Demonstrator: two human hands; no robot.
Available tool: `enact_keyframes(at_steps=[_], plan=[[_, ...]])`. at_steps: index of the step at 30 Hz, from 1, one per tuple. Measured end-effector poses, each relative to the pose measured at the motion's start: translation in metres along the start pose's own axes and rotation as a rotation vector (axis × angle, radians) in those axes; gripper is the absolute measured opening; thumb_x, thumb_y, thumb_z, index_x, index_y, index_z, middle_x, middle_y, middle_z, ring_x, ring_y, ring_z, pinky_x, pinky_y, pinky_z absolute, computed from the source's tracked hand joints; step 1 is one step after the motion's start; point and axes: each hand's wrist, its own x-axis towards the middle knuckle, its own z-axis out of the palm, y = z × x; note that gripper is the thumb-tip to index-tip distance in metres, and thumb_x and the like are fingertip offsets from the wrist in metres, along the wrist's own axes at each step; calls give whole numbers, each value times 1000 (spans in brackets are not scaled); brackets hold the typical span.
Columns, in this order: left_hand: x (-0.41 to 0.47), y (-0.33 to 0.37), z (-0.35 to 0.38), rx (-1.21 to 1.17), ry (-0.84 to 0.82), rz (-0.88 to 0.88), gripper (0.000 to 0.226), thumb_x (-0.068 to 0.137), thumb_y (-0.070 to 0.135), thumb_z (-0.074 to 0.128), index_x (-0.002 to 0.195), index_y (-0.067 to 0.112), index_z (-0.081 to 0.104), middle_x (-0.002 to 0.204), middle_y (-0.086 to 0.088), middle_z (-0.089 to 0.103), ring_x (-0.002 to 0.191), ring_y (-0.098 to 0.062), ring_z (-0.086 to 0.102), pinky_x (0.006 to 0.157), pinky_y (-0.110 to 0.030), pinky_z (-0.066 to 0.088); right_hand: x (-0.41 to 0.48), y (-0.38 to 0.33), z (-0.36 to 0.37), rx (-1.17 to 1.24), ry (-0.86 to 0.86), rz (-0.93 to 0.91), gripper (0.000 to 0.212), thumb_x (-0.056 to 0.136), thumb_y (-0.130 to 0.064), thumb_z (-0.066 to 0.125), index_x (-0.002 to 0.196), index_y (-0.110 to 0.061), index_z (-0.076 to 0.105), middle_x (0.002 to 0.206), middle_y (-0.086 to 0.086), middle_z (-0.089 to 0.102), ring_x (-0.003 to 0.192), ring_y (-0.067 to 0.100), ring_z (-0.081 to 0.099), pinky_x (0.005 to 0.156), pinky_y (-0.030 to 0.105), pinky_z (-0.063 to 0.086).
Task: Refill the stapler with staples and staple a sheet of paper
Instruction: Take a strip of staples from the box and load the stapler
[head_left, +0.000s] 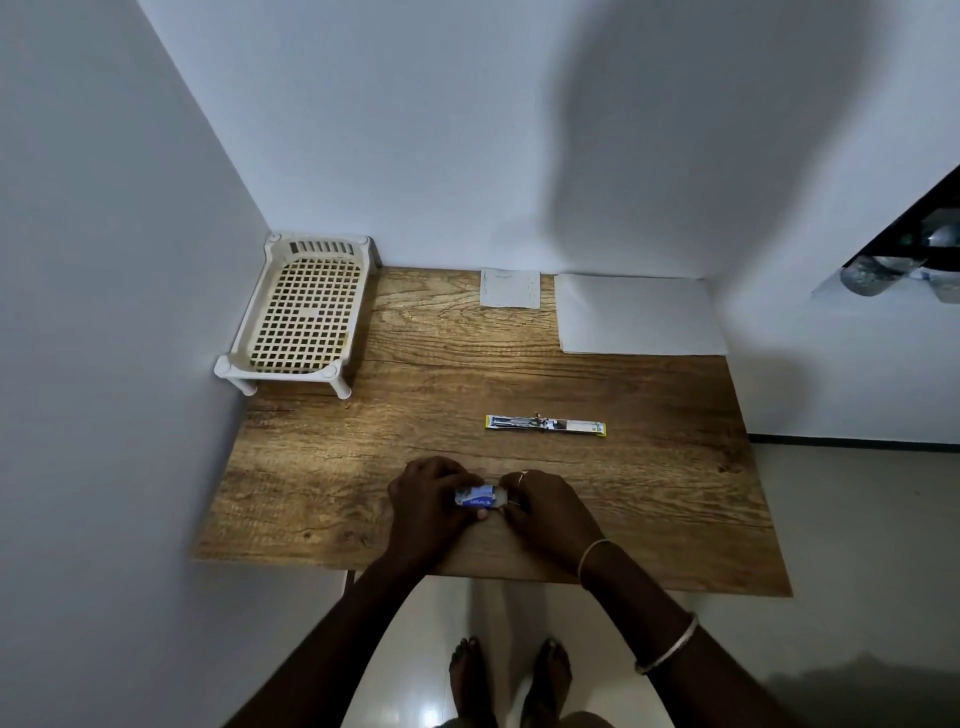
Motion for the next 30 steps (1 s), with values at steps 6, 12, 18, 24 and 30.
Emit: enact_keyframes(at_steps=[6,12,18,24,30], plan=[[5,-6,-9,39,-79,62,65,67,66,79,127,43,66,124,10,61,121,-19,49,91,-39,34,-3,8,-12,62,69,36,33,89,-18,71,122,-23,67,114,1,72,103,12,65,92,23,48],[27,13,-32,-305,70,79,25,88,32,76,113,28,76,110,9,72,105,-8,63,91,-36,49,11,6,-50,186,285,-7,16,85,-11,77,100,-17,74,95,3,75,87,13,68,81,29,55],[57,61,-38,-702,-67,-19,17,91,35,74,99,22,82,89,8,80,86,1,73,75,-15,54,30,-9,-68,154,344,-123,8,90,-18,72,97,-20,76,87,-3,75,80,8,66,72,26,52],[72,60,-29,-869,-147,-155,10,90,27,76,89,19,82,81,-6,79,72,-13,70,68,-32,56,36,-5,-72,42,379,-104,10,88,-19,73,97,-24,76,95,-6,68,84,10,61,70,26,48],[81,58,-21,-858,-186,-234,8,91,26,74,88,26,81,83,2,80,73,-5,70,72,-31,56,50,-3,-71,-329,340,-172,13,86,-18,72,96,-25,77,93,-1,67,92,23,60,75,36,49]])
